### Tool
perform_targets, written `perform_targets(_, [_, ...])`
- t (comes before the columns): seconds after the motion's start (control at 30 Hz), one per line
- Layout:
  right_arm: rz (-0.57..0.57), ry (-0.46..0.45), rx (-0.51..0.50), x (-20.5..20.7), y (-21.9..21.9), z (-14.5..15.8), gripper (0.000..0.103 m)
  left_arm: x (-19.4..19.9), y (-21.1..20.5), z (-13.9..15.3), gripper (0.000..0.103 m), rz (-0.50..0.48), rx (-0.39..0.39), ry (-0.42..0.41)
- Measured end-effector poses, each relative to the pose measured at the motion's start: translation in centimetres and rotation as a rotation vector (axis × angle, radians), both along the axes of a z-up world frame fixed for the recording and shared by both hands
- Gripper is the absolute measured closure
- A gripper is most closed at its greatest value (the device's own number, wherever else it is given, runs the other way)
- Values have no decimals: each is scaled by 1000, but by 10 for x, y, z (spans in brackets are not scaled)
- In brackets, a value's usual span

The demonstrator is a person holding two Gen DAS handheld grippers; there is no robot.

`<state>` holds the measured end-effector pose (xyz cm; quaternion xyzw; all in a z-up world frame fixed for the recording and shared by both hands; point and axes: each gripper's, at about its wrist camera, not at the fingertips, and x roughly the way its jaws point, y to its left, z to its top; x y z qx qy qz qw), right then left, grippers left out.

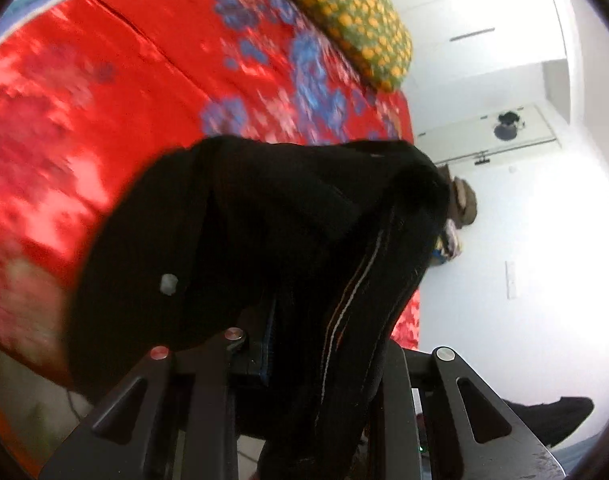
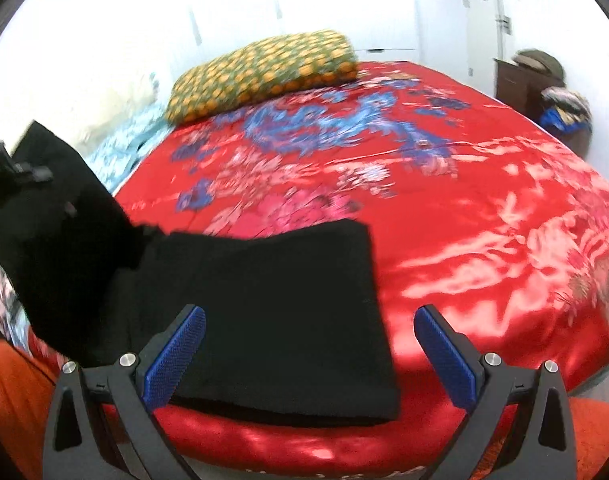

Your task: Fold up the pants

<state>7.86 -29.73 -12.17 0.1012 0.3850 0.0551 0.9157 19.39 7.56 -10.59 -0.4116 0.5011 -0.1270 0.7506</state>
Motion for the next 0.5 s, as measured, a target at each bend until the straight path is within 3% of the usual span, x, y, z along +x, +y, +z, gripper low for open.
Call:
perform_targets(0.1, [-66, -3, 46, -3, -26, 2, 0, 2, -61, -16, 82, -38, 99, -10])
perform_targets(0.2, [-127, 1, 88, -6, -48, 2, 0, 1, -121, -38, 80, -106, 317, -29])
perform_targets(0.23, [-151, 3, 106, -6, -57, 1, 0, 1, -145, -51, 78, -151, 404, -35])
perform_targets(0.27, [-171, 5, 119, -7, -64, 0, 0, 2, -158, -59, 75, -178, 443, -36])
perform_targets(0.3, [-191, 7, 134, -8, -70, -1, 0, 1, -170, -70, 65, -225, 477, -37])
perform_targets(0.33, [-209, 8, 151, -11, -78, -2, 0, 4, -182, -80, 49, -286, 500, -32])
perform_targets(0.4, [-238, 9, 192, -13, -89, -3, 0, 8, -193, -80, 36, -372, 511, -38])
perform_targets(0.5, [-265, -10, 329, -18, -109, -6, 0, -2, -178, -46, 26, -399, 403, -111])
